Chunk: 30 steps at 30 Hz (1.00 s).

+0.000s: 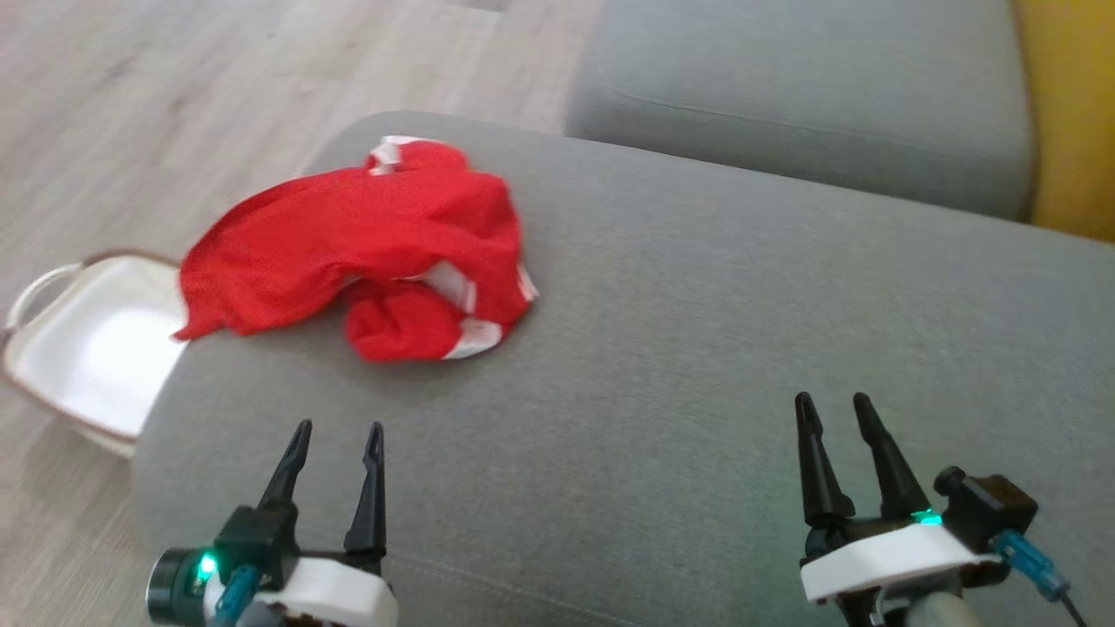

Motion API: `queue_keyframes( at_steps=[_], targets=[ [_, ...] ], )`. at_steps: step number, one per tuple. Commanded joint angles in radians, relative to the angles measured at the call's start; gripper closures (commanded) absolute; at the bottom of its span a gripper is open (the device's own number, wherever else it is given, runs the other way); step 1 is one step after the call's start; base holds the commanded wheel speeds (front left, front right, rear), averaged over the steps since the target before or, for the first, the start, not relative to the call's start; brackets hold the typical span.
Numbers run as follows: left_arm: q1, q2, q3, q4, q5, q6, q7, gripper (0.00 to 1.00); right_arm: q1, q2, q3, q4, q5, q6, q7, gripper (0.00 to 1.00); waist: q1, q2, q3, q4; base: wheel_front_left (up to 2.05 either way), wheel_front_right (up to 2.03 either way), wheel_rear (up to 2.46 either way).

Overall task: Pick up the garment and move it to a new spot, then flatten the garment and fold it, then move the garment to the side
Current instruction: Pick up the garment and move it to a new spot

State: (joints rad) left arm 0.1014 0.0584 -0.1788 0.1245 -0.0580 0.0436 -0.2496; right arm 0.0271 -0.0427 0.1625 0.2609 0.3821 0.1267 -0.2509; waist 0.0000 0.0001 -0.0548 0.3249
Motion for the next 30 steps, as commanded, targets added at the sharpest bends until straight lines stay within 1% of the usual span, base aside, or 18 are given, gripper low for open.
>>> queue_keyframes(
  at_steps=[1,5,9,13,20,24,27,28,29,30],
  targets=[
    [-0.028,0.002,0.042,-0.034,0.008,-0.002,-0.012,0.0,-0.029,-0.008,0.03,-0.029,0.009,0.004,-0.011,0.0,0.0,-0.0001,-0.007,0.047,0.0,0.0,0.0],
    [-0.022,0.006,0.054,-0.038,0.011,-0.004,-0.012,0.0,-0.027,-0.008,0.045,-0.029,0.02,0.004,-0.011,0.0,0.0,-0.0001,-0.009,0.084,0.0,0.0,0.0],
    [-0.019,0.007,0.062,-0.042,0.013,-0.009,-0.012,0.0,-0.026,-0.008,0.047,-0.028,0.024,0.004,-0.011,0.0,0.0,-0.0001,-0.007,0.1,0.0,0.0,0.0],
    [-0.026,0.006,0.073,-0.044,0.01,-0.014,-0.012,0.0,-0.028,-0.008,0.044,-0.028,0.029,0.004,-0.011,0.0,0.0,-0.0001,0.003,0.103,0.0,0.0,0.0],
    [-0.069,0.013,0.095,-0.05,0.012,-0.02,-0.012,0.0,-0.046,-0.008,0.028,-0.032,0.011,0.004,-0.011,0.0,0.0,-0.0001,0.054,0.084,0.0,0.0,0.0],
    [-0.146,0.022,0.118,-0.028,0.0,-0.029,-0.012,0.0,-0.072,-0.008,-0.017,-0.053,-0.018,0.004,-0.011,0.0,0.0,-0.0001,0.117,0.071,0.0,0.0,0.0],
    [-0.236,0.05,0.111,0.035,0.015,-0.048,-0.012,0.0,-0.091,-0.008,-0.066,-0.08,-0.037,0.004,-0.011,0.0,0.0,-0.0001,0.179,0.064,0.0,0.0,0.0],
    [-0.273,0.058,0.108,0.065,0.016,-0.057,-0.006,0.0,-0.096,-0.008,-0.082,-0.09,-0.047,0.004,-0.011,0.0,0.0,-0.0001,0.2,0.062,0.0,0.0,0.0],
    [-0.359,0.077,0.095,0.119,0.021,-0.082,0.029,0.0,-0.109,-0.008,-0.113,-0.111,-0.069,0.004,-0.011,0.0,0.0,-0.0001,0.245,0.056,0.0,0.0,0.0],
    [-0.403,0.087,0.088,0.15,0.025,-0.094,0.062,0.0,-0.115,-0.008,-0.128,-0.122,-0.083,0.004,-0.011,0.0,0.0,-0.0001,0.265,0.053,0.0,0.0,0.0]
  ],
)
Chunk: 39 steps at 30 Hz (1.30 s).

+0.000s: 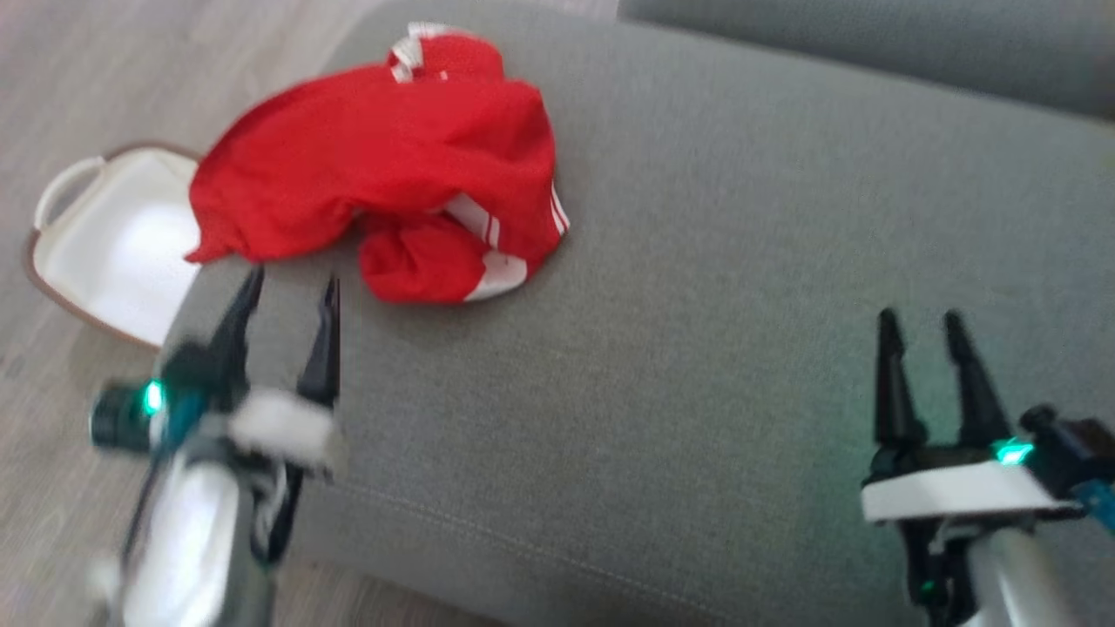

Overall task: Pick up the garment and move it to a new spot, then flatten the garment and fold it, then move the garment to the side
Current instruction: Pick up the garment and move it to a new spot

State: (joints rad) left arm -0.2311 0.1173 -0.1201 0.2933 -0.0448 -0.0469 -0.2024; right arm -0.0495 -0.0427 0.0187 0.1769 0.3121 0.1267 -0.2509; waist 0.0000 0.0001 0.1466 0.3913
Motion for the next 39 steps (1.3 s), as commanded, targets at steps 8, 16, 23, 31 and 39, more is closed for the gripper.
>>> queue_keyframes(
  at_steps=[8,16,23,31,39],
  targets=[
    [-0.358,0.086,-0.004,0.147,-0.041,-0.069,0.236,0.0,-0.078,-0.008,-0.051,-0.104,-0.09,0.004,-0.005,0.0,0.0,-0.0001,0.171,-0.045,0.0,0.0,0.0],
    [-0.584,0.133,-0.018,0.364,-0.181,-0.083,0.395,0.0,-0.091,-0.008,-0.061,-0.157,-0.097,0.004,0.025,0.0,0.0,-0.0001,0.252,-0.079,0.0,0.0,0.0],
    [-0.683,0.166,-0.085,0.516,-0.26,-0.084,0.425,0.0,-0.091,-0.008,-0.046,-0.18,-0.108,0.004,0.031,0.0,0.0,-0.0001,0.29,-0.099,0.0,0.0,0.0],
    [-0.743,0.172,-0.132,0.635,-0.292,-0.084,0.368,1.0,-0.089,-0.008,-0.035,-0.188,-0.116,0.004,0.031,0.0,0.0,-0.0001,0.312,-0.112,0.0,0.0,0.0],
    [-0.775,0.186,-0.153,0.704,-0.3,-0.084,0.245,1.0,-0.087,-0.008,-0.017,-0.16,-0.101,0.004,0.025,0.0,0.0,-0.0001,0.265,-0.117,0.0,0.0,0.0]
  ],
)
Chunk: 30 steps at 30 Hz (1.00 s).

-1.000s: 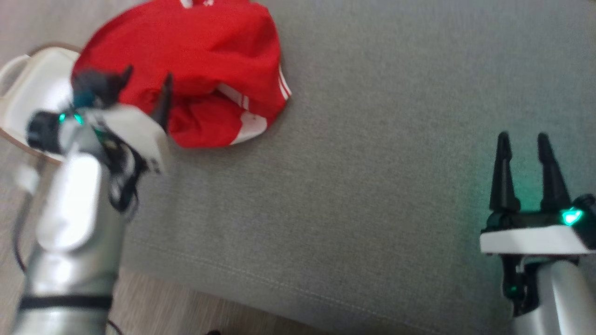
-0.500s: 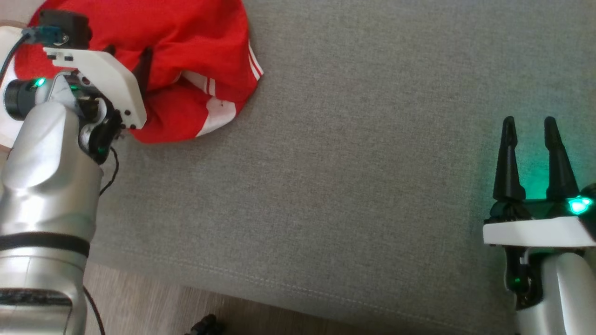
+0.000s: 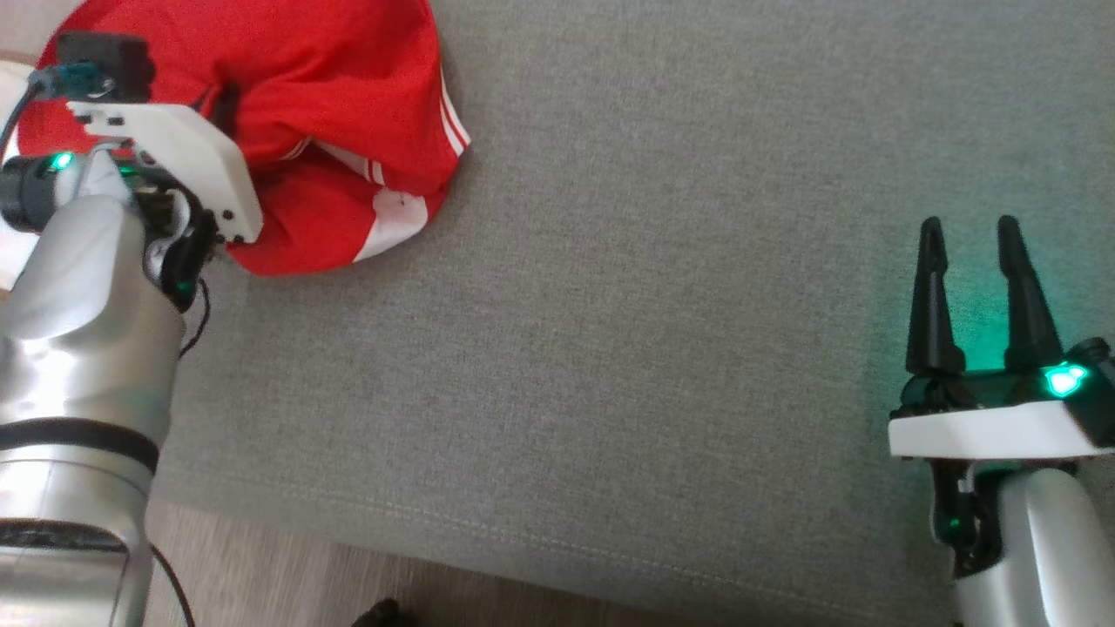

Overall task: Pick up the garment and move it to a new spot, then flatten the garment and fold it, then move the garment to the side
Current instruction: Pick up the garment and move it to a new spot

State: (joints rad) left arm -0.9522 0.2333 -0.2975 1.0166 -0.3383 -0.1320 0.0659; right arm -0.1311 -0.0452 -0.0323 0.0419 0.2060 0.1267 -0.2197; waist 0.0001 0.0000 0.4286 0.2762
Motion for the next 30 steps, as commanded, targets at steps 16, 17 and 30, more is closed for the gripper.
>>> queue_keyframes(
  at_steps=[16,17,30],
  targets=[
    [-0.073,0.109,0.083,-0.17,-0.028,0.042,-0.314,1.0,0.025,-0.005,0.097,0.087,0.092,0.004,-0.038,0.0,-0.0001,0.0,-0.231,-0.026,0.0,0.0,0.0],
    [-0.068,0.11,0.086,-0.2,-0.028,0.045,-0.317,1.0,0.027,-0.005,0.101,0.093,0.1,0.004,-0.039,0.0,-0.0001,0.0,-0.244,-0.028,0.0,0.0,0.0],
    [0.081,0.017,0.037,-0.566,-0.081,0.06,-0.21,1.0,0.015,-0.005,0.133,0.096,0.161,0.004,-0.042,0.0,-0.0001,0.0,-0.309,-0.12,0.0,0.0,0.0]
  ],
)
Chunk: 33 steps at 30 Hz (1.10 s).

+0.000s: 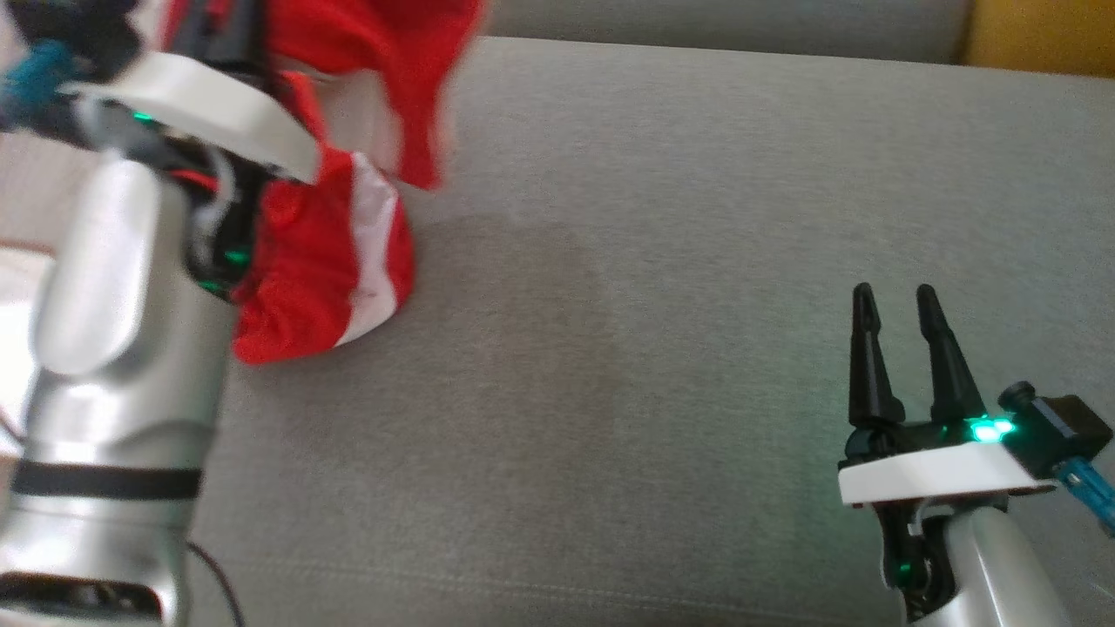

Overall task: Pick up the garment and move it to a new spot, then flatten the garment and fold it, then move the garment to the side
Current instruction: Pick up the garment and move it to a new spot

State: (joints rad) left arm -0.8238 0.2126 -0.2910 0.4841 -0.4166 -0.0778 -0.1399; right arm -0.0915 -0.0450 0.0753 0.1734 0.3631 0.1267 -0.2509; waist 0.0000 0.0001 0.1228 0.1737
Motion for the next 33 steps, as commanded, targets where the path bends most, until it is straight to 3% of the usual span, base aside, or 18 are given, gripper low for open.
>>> queue_keyframes(
  at_steps=[1,9,16,21,27,28,29,33],
  targets=[
    [-0.038,0.028,0.021,-0.057,-0.005,0.007,0.009,1.0,-0.029,-0.005,0.029,-0.035,0.005,0.004,-0.011,0.0,0.0,-0.0001,-0.001,-0.032,0.0,0.0,0.0],
    [0.022,-0.095,-0.048,-0.181,-0.059,0.02,0.076,1.0,-0.08,-0.005,0.047,-0.061,0.023,0.004,-0.011,0.0,0.0,-0.0001,0.013,-0.18,0.0,0.0,0.0],
    [0.016,-0.152,-0.116,-0.186,-0.095,0.051,0.051,1.0,-0.113,-0.005,0.084,-0.089,0.037,0.004,-0.011,0.0,0.0,-0.0001,0.032,-0.333,0.0,0.0,0.0],
    [-0.007,-0.161,-0.204,-0.099,-0.115,0.103,-0.003,1.0,-0.129,-0.005,0.057,-0.12,0.056,0.004,-0.011,0.0,0.0,-0.0001,0.07,-0.418,0.0,0.0,0.0],
    [-0.006,-0.162,-0.275,0.064,-0.166,0.142,-0.053,0.98,-0.135,-0.005,0.072,-0.129,0.072,0.004,-0.011,0.0,0.0,-0.0001,0.108,-0.465,0.0,0.0,0.0],
    [-0.005,-0.162,-0.288,0.096,-0.172,0.15,-0.063,0.53,-0.136,-0.005,0.073,-0.131,0.076,0.004,-0.011,0.0,0.0,-0.0001,0.114,-0.469,0.0,0.0,0.0],
    [-0.005,-0.162,-0.302,0.124,-0.177,0.154,-0.072,0.0,-0.136,-0.005,0.072,-0.133,0.079,0.004,-0.011,0.0,0.0,-0.0001,0.12,-0.472,0.0,0.0,0.0],
    [-0.005,-0.162,-0.342,0.192,-0.215,0.154,-0.101,0.0,-0.135,-0.005,0.054,-0.136,0.083,0.004,-0.011,0.0,0.0,-0.0001,0.131,-0.46,0.0,0.0,0.0]
  ],
)
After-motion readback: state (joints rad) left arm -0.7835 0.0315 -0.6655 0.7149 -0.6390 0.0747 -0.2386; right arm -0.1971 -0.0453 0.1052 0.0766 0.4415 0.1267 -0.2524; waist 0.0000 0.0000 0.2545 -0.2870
